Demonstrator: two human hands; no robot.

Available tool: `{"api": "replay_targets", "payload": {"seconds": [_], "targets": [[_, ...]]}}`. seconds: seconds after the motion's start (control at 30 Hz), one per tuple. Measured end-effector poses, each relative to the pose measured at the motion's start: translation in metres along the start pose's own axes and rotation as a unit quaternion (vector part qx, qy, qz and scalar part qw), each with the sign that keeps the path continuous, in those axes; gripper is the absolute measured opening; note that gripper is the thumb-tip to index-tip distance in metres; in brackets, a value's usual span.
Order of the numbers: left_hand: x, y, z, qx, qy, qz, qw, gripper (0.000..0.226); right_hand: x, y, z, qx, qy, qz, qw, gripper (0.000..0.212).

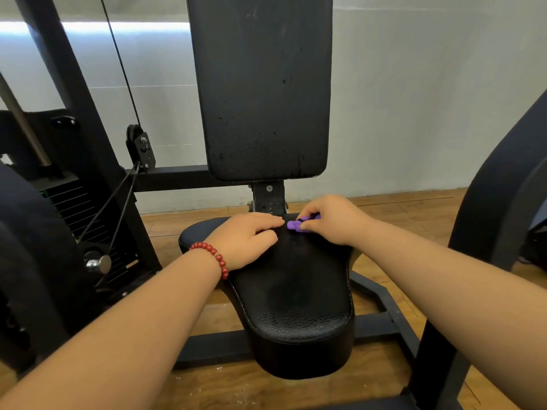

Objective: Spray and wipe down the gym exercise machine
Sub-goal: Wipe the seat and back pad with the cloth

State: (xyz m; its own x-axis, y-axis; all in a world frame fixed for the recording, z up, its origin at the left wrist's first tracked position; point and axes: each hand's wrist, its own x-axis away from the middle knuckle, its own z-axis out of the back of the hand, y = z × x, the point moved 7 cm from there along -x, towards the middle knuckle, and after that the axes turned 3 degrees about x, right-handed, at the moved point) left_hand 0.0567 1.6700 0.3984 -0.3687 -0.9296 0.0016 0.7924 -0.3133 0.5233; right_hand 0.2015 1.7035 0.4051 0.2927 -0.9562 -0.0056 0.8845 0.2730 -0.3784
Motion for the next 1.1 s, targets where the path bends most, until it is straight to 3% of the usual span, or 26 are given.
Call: {"api": "replay_targets", "payload": {"seconds": [0.13, 0.33, 0.53, 0.8, 0.9, 1.0, 1.1], "targets": [[0.018, -0.007, -0.010, -0.038, -0.065, -0.001, 0.997, 0.049, 0.001, -0.005, -0.004, 0.010, 0.005, -0.009, 1.000, 0.023], [0.032, -0.012, -0.008, -0.034, 0.005, -0.025, 0.999, 0.044, 0.050, -0.032, -0.002, -0.009, -0.030, 0.120, 0.992, 0.018], [0.034, -0.011, -0.007, -0.028, 0.007, -0.015, 0.999, 0.044, 0.005, -0.021, -0.006, 0.012, -0.019, 0.035, 0.999, 0.024], [0.036, -0.011, -0.008, -0.032, 0.014, -0.019, 0.999, 0.046, 0.067, -0.033, 0.002, -0.030, -0.052, 0.141, 0.988, 0.017], [0.040, -0.010, -0.007, -0.025, 0.026, -0.018, 0.999, 0.061, 0.046, -0.033, 0.000, -0.013, -0.044, 0.113, 0.993, 0.016], [0.041, -0.013, -0.005, -0.032, 0.041, 0.001, 0.999, 0.044, 0.012, -0.034, -0.008, 0.023, -0.030, 0.060, 0.997, 0.025], [0.044, -0.025, -0.002, -0.034, 0.063, 0.036, 0.997, 0.045, 0.008, -0.038, -0.011, 0.021, -0.023, 0.056, 0.998, 0.026]]}}
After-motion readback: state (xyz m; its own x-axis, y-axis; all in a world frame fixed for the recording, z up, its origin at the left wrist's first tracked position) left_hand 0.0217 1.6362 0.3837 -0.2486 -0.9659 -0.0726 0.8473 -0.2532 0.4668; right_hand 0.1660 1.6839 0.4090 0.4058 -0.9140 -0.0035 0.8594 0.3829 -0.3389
